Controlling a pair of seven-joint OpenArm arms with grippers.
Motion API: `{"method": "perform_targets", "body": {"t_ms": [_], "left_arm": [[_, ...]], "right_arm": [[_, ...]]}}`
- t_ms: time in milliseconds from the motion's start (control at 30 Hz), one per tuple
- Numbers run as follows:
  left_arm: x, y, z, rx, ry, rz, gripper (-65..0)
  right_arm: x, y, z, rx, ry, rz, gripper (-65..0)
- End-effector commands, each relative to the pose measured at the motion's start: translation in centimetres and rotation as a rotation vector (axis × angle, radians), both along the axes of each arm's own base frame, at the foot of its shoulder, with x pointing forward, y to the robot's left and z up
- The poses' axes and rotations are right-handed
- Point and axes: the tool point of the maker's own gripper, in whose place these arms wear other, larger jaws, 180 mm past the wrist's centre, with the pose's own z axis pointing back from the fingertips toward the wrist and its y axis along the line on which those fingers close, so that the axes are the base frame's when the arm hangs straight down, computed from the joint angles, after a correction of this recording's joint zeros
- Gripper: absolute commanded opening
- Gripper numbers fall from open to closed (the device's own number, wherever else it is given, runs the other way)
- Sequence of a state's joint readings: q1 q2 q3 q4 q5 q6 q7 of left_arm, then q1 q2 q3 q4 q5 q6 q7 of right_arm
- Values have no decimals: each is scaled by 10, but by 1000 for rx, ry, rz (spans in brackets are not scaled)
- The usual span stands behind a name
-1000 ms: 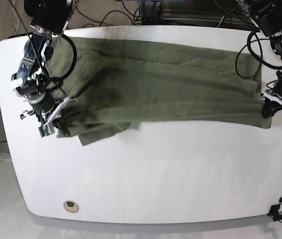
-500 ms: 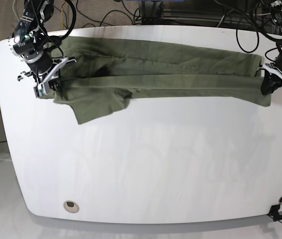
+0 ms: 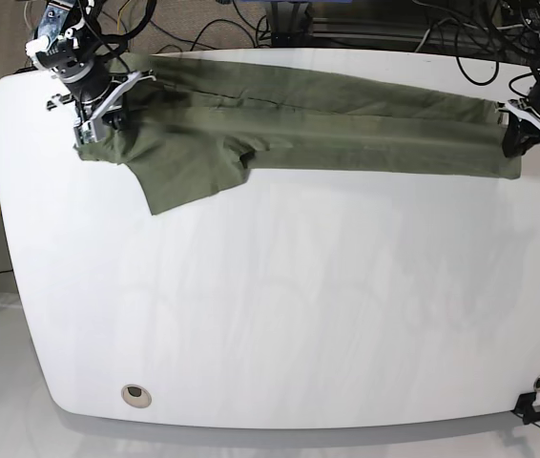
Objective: Fold the T-shirt properly
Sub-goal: 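Lift the hem with both grippers and fold it toward the shoulder edge, then open both grippers and release the folded hem onto the shirt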
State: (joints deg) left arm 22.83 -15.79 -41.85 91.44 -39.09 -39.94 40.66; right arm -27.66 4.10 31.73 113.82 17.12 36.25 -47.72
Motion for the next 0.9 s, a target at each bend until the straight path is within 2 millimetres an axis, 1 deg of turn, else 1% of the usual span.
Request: {"method": "perform_targets", "body": {"t_ms": [0,33,100,133,233,300,333,367,433,467,500,533,567,633,700,733,800,867], "left_arm": [[6,7,11,14,-38,1,-650],[4,9,7,26,-21,3,-650],[0,13,0,61,14,2,-650],[-1,14,-2,75,25,1,-650],[-5,20,-8,123,61,-3,-650],[-8,23,-11,153,87,-6,-640],[-9,25,-13,171,98,-8,-543],[-9,27,-13,184,102,-7,-428],[-3,29,-10,200,93,-5,-256],[-3,31,-11,214,102,-6,-186],[-2,32,-11,229,106,-8,-144],[3,33,-7,240,95,-8,-109],[10,36,1,255,70,-1,-82],[15,47,17,275,26,39,-71],[25,49,35,300,-28,48,-71],[29,48,42,309,-49,43,-71],[33,43,50,322,-71,31,-71],[41,30,55,330,-89,-11,-71]], "right_arm": [[1,3,0,10,-10,16,-650],[-1,5,-4,16,4,26,-650],[-2,5,-6,14,12,34,-650],[-2,5,-6,14,11,34,-621],[-2,4,-5,10,11,36,-430],[-2,0,-6,-13,18,41,-326],[-3,-3,-7,-35,28,43,-287],[-5,-7,-9,-64,41,42,-262],[-5,-13,-12,-111,56,45,-254],[-2,-14,-10,-125,45,46,-254],[-1,-16,-9,-138,41,47,-254],[0,-19,-9,-152,39,49,-254],[0,-21,-9,-166,42,52,-254],[6,-22,-6,-178,29,59,-254],[9,-27,-2,-191,21,66,-254],[11,-29,0,-196,16,71,-254],[20,-27,6,-197,-21,81,-254],[24,-23,12,-206,-41,111,-254]]}}
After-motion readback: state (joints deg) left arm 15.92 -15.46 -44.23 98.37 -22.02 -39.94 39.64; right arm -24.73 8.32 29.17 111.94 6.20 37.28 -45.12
